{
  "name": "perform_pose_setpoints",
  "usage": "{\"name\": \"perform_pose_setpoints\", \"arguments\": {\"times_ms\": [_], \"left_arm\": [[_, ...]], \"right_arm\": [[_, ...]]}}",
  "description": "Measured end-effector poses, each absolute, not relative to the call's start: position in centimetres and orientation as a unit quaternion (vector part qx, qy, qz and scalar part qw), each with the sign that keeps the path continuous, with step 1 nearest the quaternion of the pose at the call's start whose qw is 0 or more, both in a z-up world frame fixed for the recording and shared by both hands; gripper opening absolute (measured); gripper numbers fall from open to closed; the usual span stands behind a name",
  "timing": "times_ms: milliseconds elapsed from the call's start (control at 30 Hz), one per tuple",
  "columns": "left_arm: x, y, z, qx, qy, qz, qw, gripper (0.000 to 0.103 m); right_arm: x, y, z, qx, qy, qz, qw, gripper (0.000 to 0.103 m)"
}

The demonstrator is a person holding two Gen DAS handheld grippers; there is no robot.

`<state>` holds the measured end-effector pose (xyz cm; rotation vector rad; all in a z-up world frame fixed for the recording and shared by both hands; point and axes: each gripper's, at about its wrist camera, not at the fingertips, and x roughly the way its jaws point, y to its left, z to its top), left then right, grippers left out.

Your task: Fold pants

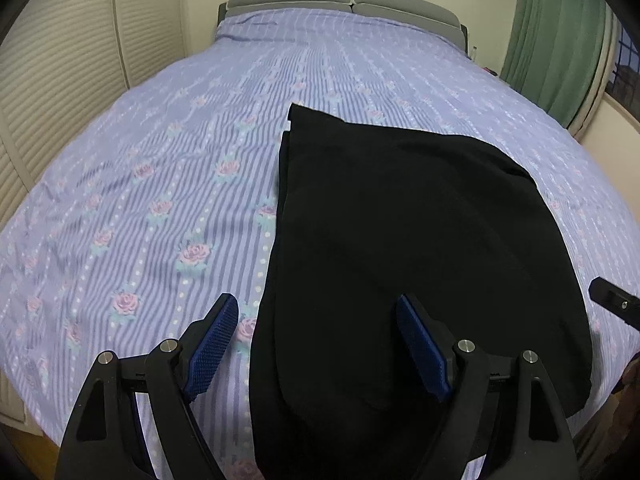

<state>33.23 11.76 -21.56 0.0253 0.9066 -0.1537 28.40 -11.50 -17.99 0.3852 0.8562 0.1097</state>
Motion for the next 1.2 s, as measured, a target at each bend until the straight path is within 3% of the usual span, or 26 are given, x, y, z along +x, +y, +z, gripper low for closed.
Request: {"name": "perform_pose_setpoints", "arguments": {"times_ms": [667,800,967,1067,1133,1200], "left_arm": [[33.6,10.5,-22.9,0.004,0.444,-0.088,0.892,0.082],[33.5,9.9,-23.1,0.001,0.448,-0.107,0.888,0.073],[33.5,9.3,-23.2,0.015,0.442,-0.105,0.891,0.071],[33.6,9.2,-23.2,0.012,0.441,-0.108,0.891,0.066],[33.5,9.0,-23.2,0.019,0.439,-0.111,0.891,0.06],[33.6,8.8,-23.1,0.026,0.436,-0.114,0.893,0.056]], "right_arm": [[29.4,-10.5,-21.4,0.223,0.442,0.098,0.864,0.083],[29.5,-9.8,-21.7,0.231,0.445,0.123,0.856,0.083],[29.9,-9.7,-22.2,0.251,0.449,0.136,0.847,0.081],[30.1,-9.4,-22.3,0.25,0.453,0.136,0.845,0.069],[30.2,-9.3,-22.4,0.248,0.457,0.132,0.844,0.046],[30.2,-9.4,-22.5,0.257,0.458,0.137,0.84,0.03]]}}
